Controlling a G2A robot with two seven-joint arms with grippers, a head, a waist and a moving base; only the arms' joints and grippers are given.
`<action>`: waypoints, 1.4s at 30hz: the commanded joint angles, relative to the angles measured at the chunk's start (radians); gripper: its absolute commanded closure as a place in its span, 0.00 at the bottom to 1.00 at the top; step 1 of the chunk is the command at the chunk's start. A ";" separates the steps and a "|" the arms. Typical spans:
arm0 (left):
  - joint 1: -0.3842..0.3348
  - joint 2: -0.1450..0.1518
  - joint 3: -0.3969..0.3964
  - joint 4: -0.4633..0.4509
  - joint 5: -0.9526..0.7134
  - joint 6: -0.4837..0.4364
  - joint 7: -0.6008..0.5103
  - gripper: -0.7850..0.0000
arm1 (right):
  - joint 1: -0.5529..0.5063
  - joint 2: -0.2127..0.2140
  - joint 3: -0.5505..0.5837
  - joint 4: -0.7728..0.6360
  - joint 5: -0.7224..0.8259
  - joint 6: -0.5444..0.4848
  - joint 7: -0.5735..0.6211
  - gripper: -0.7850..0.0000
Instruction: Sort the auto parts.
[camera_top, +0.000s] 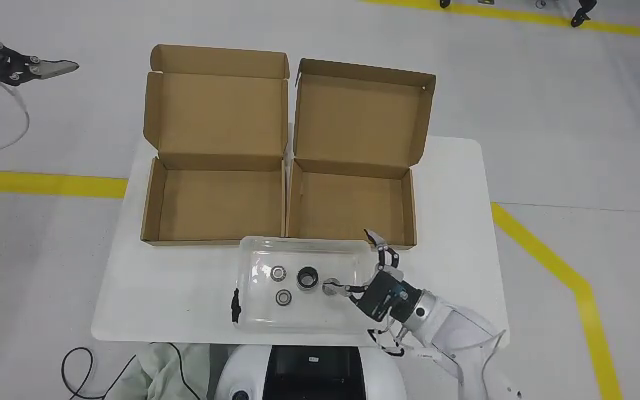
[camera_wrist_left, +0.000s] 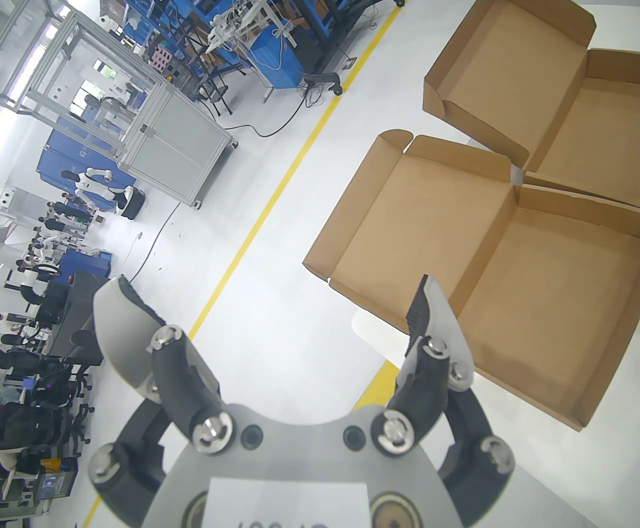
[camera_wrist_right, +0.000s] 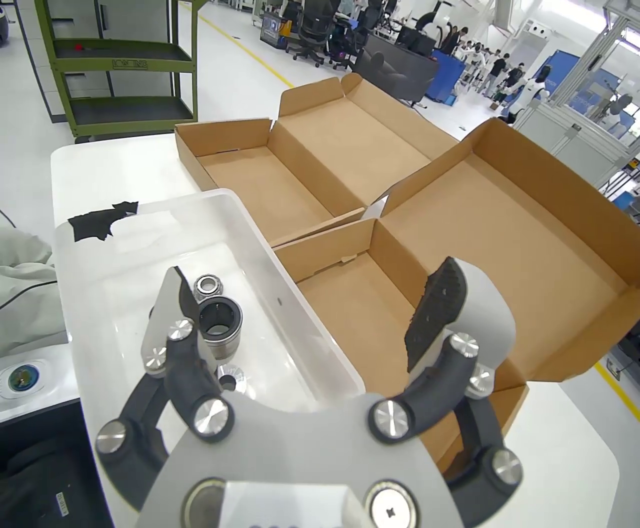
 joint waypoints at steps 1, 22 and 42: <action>0.000 0.000 0.000 0.000 0.000 0.000 0.000 0.00 | -0.001 0.000 0.000 -0.001 -0.001 0.001 -0.001 0.00; 0.000 0.000 0.000 0.000 0.000 0.000 0.000 0.00 | 0.010 0.024 -0.006 -0.058 -0.009 -0.218 0.122 0.00; 0.000 0.000 0.000 0.000 0.000 0.000 0.000 0.00 | 0.304 -0.009 -0.256 0.106 0.245 -0.273 0.670 0.24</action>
